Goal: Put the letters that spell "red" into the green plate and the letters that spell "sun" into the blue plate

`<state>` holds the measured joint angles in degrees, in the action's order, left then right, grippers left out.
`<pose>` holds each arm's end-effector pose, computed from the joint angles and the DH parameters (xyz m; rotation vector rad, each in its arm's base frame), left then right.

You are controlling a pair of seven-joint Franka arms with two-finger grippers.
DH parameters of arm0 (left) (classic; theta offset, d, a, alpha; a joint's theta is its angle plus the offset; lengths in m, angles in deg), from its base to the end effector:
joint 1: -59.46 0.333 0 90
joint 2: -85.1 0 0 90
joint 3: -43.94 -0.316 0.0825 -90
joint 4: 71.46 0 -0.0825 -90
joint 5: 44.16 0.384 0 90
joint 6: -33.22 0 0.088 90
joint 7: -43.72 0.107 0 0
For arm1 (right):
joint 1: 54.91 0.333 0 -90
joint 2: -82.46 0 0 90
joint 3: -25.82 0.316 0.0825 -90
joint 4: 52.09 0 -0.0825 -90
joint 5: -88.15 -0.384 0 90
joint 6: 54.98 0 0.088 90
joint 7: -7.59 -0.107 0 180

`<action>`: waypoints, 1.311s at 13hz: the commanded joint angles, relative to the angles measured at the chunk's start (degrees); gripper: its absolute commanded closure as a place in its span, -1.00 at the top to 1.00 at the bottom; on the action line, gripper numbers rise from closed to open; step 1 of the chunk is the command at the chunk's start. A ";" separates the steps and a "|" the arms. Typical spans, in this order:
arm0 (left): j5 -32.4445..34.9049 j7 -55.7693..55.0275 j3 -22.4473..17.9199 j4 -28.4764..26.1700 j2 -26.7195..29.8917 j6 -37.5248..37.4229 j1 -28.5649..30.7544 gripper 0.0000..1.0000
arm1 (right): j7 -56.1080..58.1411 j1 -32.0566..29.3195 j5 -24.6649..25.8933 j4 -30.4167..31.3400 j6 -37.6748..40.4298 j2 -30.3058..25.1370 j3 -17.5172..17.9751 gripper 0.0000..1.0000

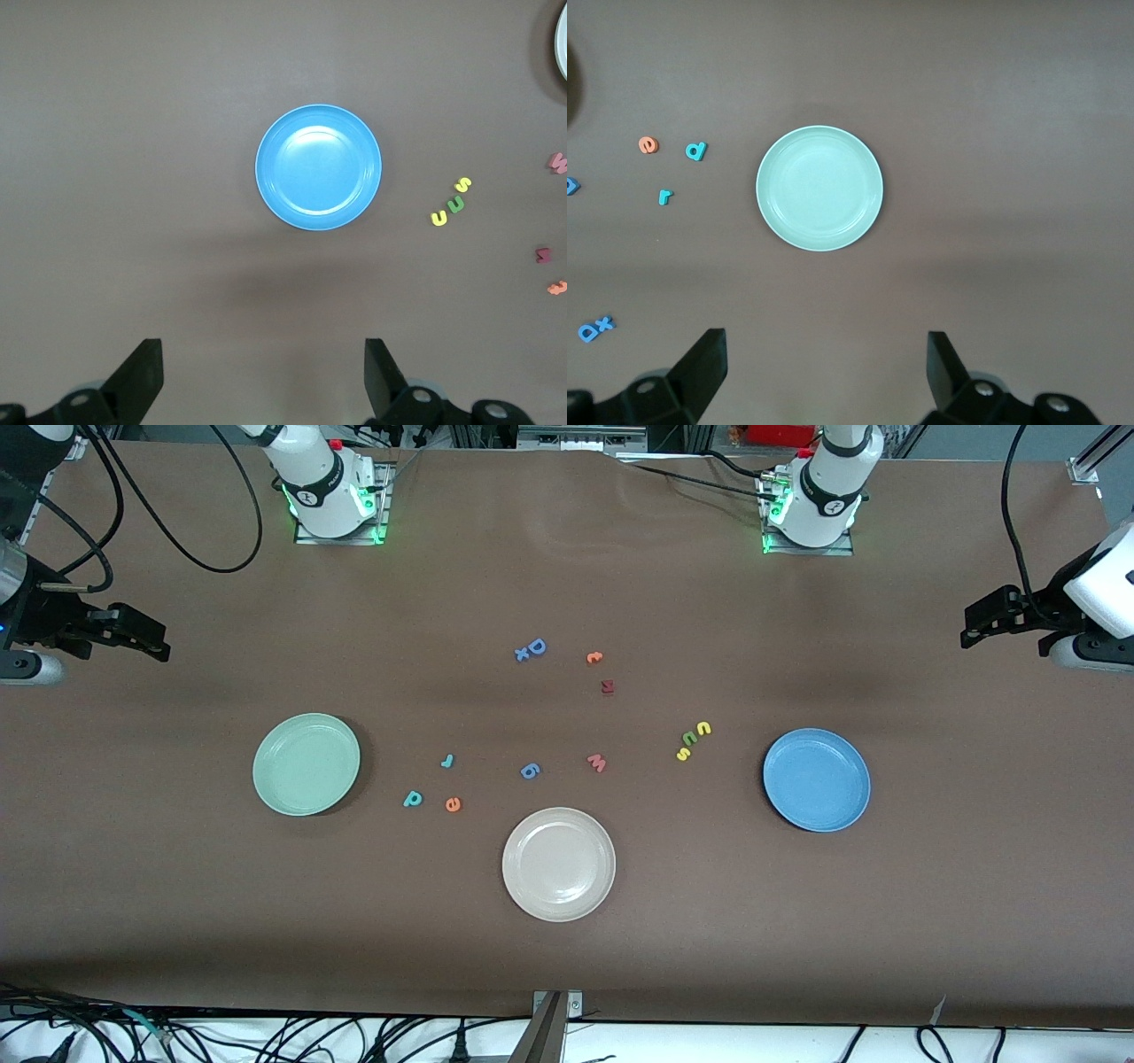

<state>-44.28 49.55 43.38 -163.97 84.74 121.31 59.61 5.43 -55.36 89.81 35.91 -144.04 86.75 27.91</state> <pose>0.5509 0.0066 0.5977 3.1290 -0.1399 -0.1303 0.5746 0.0125 0.5973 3.1123 -0.0136 -0.0863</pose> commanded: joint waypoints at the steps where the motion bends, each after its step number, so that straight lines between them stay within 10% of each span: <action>1: -1.11 0.33 0.03 0.93 -0.33 -0.91 0.38 1.00 | -0.21 0.10 0.19 -1.25 0.29 0.55 0.03 1.00; 17: -1.11 0.33 0.03 0.93 -0.33 -0.91 0.38 1.00 | -0.21 0.01 0.27 -1.25 0.38 0.55 0.03 1.00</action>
<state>-44.28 49.55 43.38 -163.97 84.71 121.31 59.61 5.43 -55.36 89.81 35.91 -144.04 86.75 27.91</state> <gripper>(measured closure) 0.000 0.000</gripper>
